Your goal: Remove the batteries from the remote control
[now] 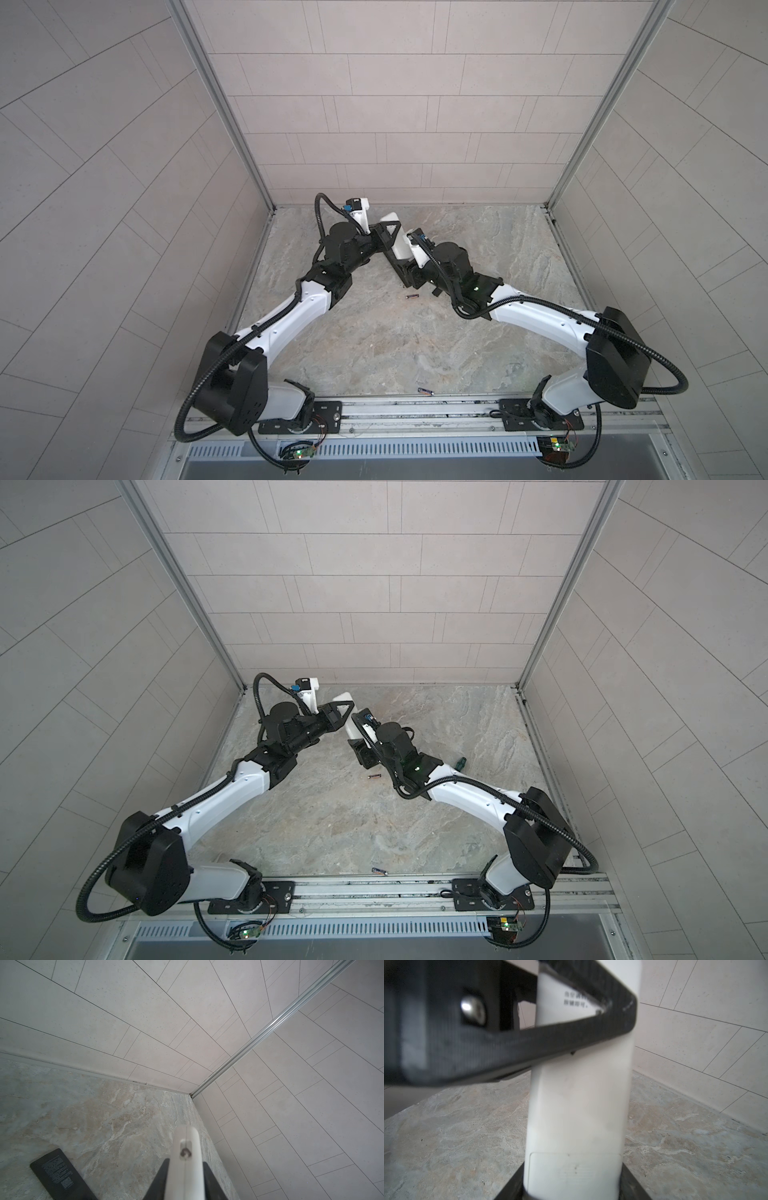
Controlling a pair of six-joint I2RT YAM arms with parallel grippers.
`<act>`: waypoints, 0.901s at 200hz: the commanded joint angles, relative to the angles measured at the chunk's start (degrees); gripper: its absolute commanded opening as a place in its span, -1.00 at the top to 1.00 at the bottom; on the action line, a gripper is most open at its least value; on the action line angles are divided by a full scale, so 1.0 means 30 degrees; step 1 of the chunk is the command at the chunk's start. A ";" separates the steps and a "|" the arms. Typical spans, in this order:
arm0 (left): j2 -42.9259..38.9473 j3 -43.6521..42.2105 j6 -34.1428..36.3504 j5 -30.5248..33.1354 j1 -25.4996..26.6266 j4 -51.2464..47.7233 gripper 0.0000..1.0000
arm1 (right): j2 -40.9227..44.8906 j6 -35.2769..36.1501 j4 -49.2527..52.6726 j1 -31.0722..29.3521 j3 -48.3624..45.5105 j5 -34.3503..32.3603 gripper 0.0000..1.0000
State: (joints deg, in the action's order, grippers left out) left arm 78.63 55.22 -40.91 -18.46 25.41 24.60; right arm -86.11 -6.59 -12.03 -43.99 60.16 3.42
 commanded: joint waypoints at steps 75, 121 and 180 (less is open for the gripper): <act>0.0286 0.0182 -0.0105 -0.0663 -0.0270 0.1563 0.92 | 0.0445 -0.1246 0.0664 -0.0022 0.0827 -0.0378 -0.60; 0.0051 -0.0360 -0.0849 -0.0556 -0.0208 0.2142 0.93 | 0.0030 -0.2553 0.0243 0.0155 0.1583 -0.0930 -0.62; -0.0338 -0.0646 -0.0771 -0.0473 -0.0119 0.1802 0.94 | -0.0678 -0.2410 0.0625 0.0468 0.2441 0.0103 -0.24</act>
State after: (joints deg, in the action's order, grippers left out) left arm 79.61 53.82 -42.65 -19.90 24.88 27.88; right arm -86.94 -13.98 -10.52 -42.76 64.93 2.39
